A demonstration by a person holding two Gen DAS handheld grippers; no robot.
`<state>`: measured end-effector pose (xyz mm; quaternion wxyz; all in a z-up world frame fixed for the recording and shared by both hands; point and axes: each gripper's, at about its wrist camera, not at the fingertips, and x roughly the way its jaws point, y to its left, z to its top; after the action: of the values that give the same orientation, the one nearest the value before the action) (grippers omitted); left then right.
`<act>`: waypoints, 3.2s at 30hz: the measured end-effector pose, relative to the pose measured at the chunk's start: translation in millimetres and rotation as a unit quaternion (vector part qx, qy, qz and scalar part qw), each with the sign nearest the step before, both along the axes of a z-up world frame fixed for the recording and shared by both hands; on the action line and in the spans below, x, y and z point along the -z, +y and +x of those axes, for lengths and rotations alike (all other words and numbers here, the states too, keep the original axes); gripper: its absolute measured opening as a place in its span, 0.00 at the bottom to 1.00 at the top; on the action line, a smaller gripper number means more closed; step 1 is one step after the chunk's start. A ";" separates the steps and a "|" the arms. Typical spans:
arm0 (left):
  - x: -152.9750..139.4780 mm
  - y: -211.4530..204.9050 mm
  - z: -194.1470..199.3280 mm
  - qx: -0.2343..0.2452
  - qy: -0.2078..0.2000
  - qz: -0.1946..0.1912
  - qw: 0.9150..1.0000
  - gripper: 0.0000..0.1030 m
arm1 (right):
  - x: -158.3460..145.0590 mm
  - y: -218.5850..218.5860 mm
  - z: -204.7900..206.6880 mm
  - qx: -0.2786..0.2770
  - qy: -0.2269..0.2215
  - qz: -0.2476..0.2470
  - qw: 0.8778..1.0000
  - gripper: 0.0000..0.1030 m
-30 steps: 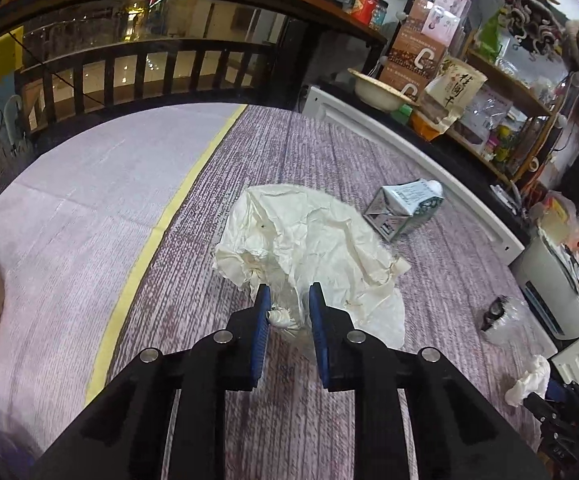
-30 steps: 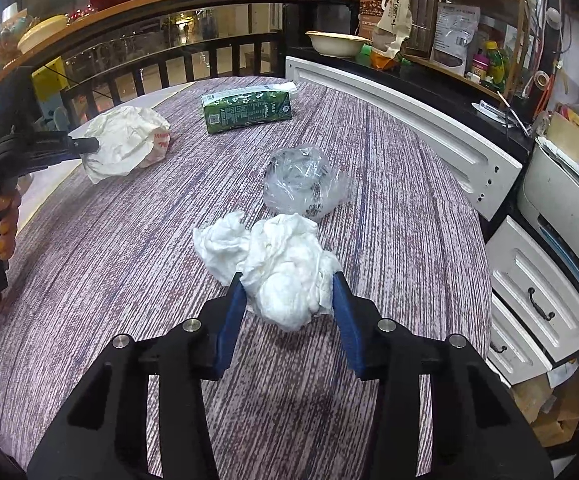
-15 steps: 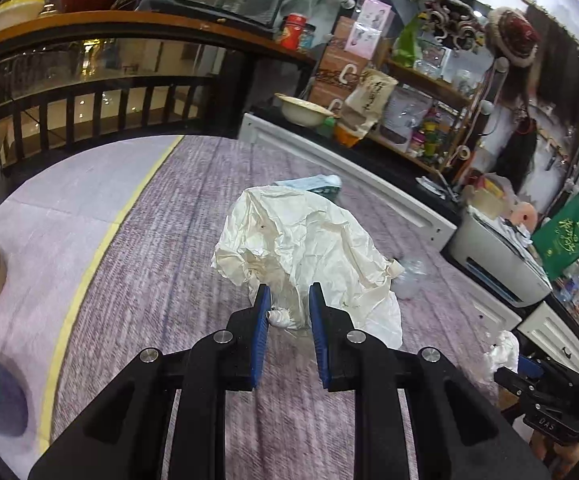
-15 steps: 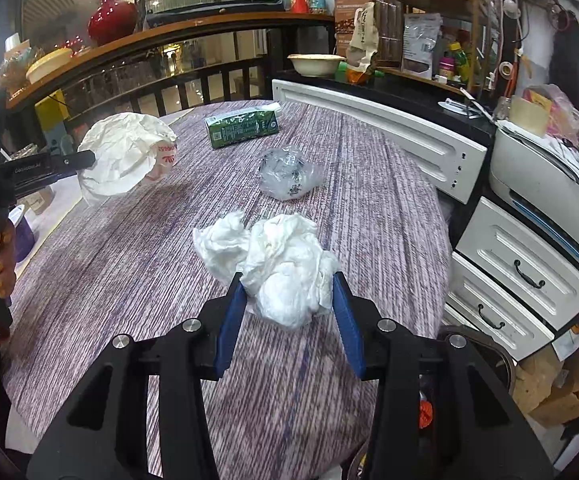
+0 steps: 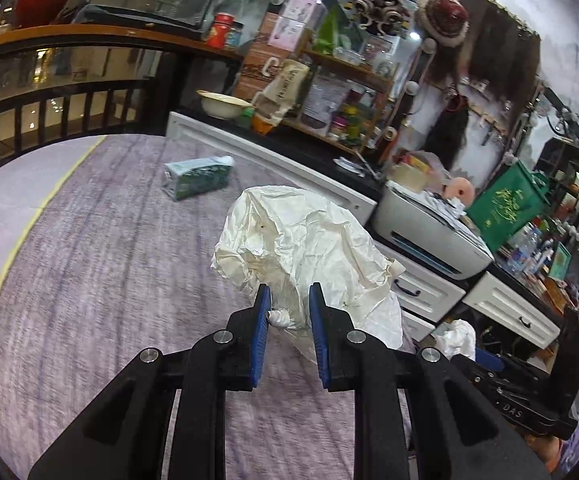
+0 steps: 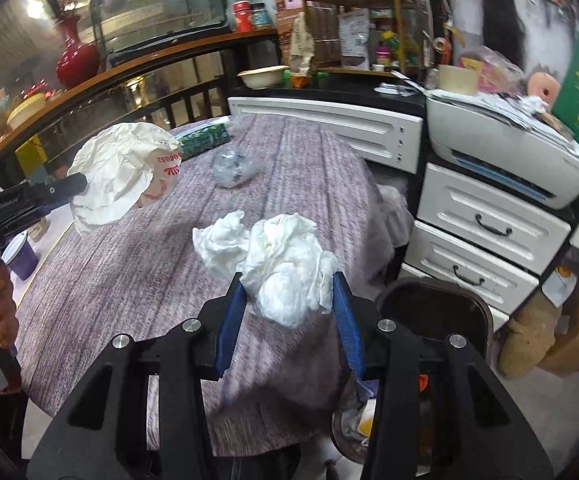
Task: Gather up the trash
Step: 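Carry the tissue and paper sheet over the bin and open the right gripper, then lower the cream paper sheet into the bin and open the left gripper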
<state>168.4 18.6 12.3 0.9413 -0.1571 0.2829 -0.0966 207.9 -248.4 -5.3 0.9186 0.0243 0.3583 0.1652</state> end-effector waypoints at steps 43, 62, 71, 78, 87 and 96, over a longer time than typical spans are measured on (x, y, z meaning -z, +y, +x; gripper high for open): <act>37.9 -178.4 -10.7 0.200 0.043 0.048 0.978 0.20 | 130.4 -168.2 -23.0 0.257 0.133 0.020 0.957 0.82; 75.3 -262.7 3.8 0.298 0.087 0.116 0.943 0.20 | 120.3 -239.1 -59.3 0.345 0.121 0.043 0.930 0.83; 101.4 -289.9 21.9 0.302 0.116 0.149 0.934 0.20 | 123.4 -245.9 -64.8 0.350 0.122 0.052 0.927 0.83; 122.8 -294.5 27.1 0.295 0.142 0.163 0.931 0.24 | 123.9 -251.8 -68.7 0.357 0.120 0.058 0.925 0.83; 119.5 -285.4 21.2 0.297 0.134 0.136 0.936 0.76 | 124.3 -246.8 -66.9 0.354 0.122 0.056 0.925 0.82; 98.9 -273.1 5.6 0.303 0.107 0.126 0.939 0.83 | 117.1 -226.0 -57.7 0.330 0.119 0.050 0.935 0.83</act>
<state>174.0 -254.4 -86.6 0.8436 0.0462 0.4262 -0.3233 150.2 -474.4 -122.4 0.8697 0.2062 0.4280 -0.1335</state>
